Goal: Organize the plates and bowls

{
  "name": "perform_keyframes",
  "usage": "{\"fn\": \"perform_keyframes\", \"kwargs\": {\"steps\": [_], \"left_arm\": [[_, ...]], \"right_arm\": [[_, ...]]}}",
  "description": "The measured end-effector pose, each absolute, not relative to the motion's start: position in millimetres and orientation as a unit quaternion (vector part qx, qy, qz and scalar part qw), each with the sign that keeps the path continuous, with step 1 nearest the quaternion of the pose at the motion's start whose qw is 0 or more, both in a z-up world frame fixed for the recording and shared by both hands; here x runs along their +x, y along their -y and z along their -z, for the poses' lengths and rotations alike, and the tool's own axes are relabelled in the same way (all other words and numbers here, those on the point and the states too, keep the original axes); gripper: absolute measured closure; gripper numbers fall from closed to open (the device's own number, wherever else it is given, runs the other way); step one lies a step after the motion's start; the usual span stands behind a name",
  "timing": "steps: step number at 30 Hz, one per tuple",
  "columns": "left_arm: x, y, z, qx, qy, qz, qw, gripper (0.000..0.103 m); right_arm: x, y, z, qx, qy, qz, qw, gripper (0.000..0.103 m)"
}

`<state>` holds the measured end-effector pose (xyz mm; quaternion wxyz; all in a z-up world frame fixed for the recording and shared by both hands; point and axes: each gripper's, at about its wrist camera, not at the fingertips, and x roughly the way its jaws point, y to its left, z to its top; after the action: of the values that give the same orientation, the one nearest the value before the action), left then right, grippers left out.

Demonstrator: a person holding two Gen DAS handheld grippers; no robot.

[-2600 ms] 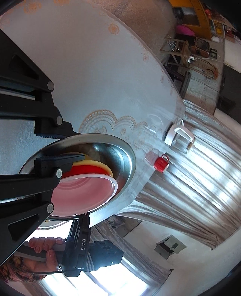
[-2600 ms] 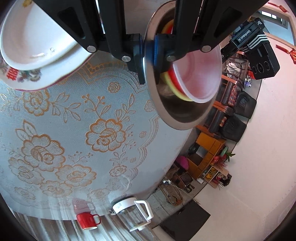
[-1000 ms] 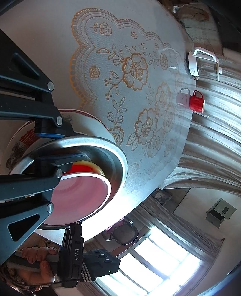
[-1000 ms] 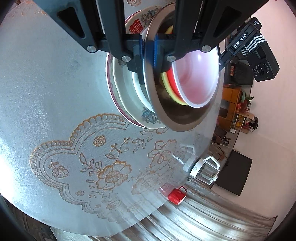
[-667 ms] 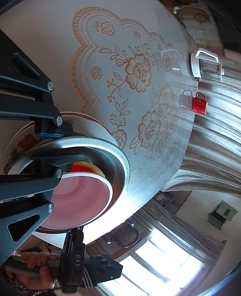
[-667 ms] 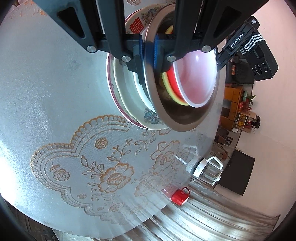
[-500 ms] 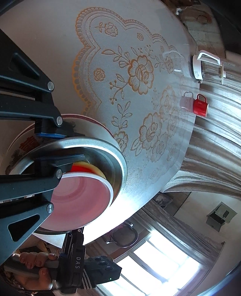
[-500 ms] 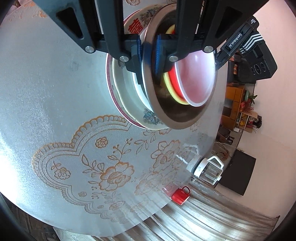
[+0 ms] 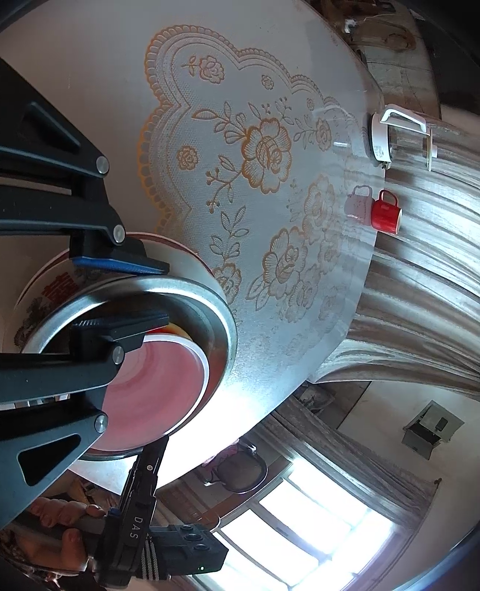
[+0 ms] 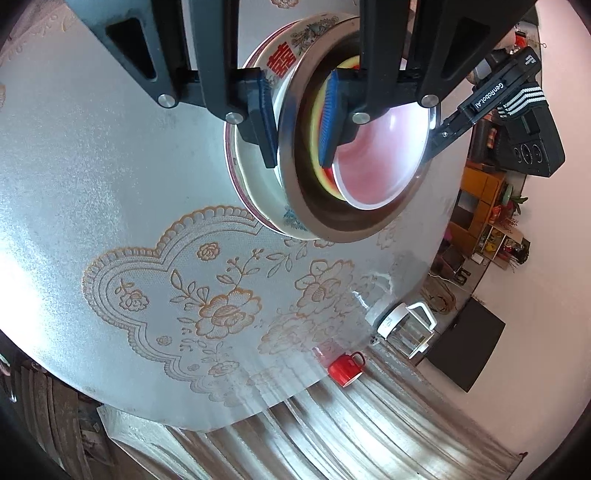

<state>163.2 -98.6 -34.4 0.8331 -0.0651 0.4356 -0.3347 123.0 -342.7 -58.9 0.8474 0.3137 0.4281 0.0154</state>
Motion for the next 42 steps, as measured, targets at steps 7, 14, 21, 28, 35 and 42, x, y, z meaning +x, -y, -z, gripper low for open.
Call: {"fn": "perform_keyframes", "kwargs": {"steps": [7, 14, 21, 28, 35, 42], "left_arm": [[152.1, 88.2, 22.9, -0.055, -0.409, 0.320, 0.853, 0.062], [136.2, 70.6, 20.3, -0.044, -0.392, 0.298, 0.869, 0.039], [105.1, 50.6, 14.8, -0.044, -0.369, 0.276, 0.886, 0.006], [68.2, 44.4, 13.7, -0.028, -0.365, 0.255, 0.895, 0.000], [32.0, 44.9, 24.3, 0.005, -0.367, 0.219, 0.904, 0.000], [-0.9, 36.2, 22.9, 0.030, -0.334, 0.185, 0.924, 0.000]], "right_arm": [[114.4, 339.8, 58.1, 0.306, -0.419, -0.006, 0.855, 0.080], [96.4, 331.9, 42.4, 0.261, -0.395, 0.016, 0.881, 0.079], [65.6, 311.1, 19.9, 0.197, -0.358, 0.038, 0.912, 0.064], [24.5, 272.5, 14.3, 0.118, -0.335, 0.037, 0.934, 0.028], [-8.7, 244.4, 30.1, 0.123, -0.343, 0.036, 0.930, 0.018], [-22.2, 217.9, 47.4, 0.084, -0.365, 0.063, 0.925, 0.016]]}}
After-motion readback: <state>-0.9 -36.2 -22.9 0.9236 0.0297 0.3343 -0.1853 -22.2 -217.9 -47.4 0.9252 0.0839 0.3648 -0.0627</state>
